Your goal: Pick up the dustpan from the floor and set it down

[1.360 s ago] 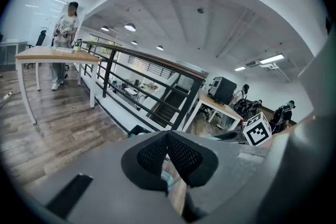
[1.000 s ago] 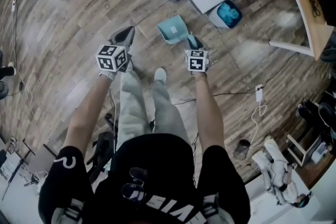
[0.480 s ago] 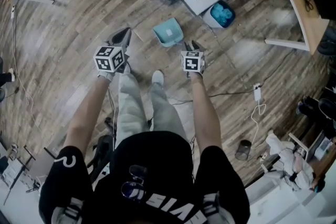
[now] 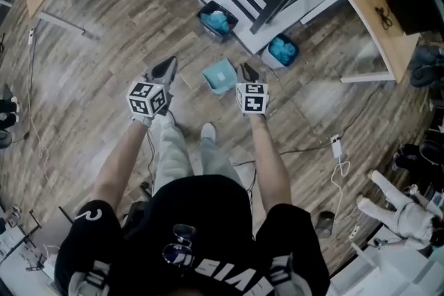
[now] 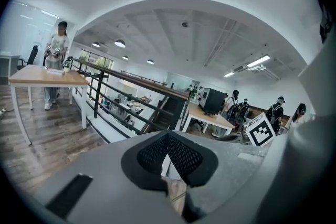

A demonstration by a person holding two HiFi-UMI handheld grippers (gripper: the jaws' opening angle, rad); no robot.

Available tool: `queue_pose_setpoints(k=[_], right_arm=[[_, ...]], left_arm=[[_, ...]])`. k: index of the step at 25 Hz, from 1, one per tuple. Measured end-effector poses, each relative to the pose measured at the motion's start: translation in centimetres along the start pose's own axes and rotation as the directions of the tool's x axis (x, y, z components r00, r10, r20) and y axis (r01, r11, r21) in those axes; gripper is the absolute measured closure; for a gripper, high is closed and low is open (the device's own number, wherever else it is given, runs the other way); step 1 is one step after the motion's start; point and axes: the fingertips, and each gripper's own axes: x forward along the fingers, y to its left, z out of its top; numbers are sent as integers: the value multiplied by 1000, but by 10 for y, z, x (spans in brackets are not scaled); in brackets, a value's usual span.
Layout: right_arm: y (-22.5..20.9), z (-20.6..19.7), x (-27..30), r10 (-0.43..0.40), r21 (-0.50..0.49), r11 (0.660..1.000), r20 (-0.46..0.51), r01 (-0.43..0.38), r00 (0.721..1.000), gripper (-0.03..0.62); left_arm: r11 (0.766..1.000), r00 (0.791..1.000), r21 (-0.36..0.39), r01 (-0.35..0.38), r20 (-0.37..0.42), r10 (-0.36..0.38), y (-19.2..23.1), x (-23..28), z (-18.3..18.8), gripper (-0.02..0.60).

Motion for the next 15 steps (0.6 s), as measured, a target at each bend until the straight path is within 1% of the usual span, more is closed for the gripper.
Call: queue_pose_setpoints(k=[3,7,11,15], right_arm=[[9,38,-33,40,-14,999,88,-39,995,586],[37,85,-80,118,-42,993,181,-112,976,597],[66,114,-113,182,-105,981,245,-161,952,597],[91,130,-136,235,-148,968,269,-201,934,597]], left_arm=[[1000,999,11,-19,41,19,-16,-20,24,584],[998,995,54,-39,91,34,-35,-53,58,584],[996,988,64,-58,146,48,-47,-89,83,584],[994,981,68,-90,177,77,-54,-119,90,584]])
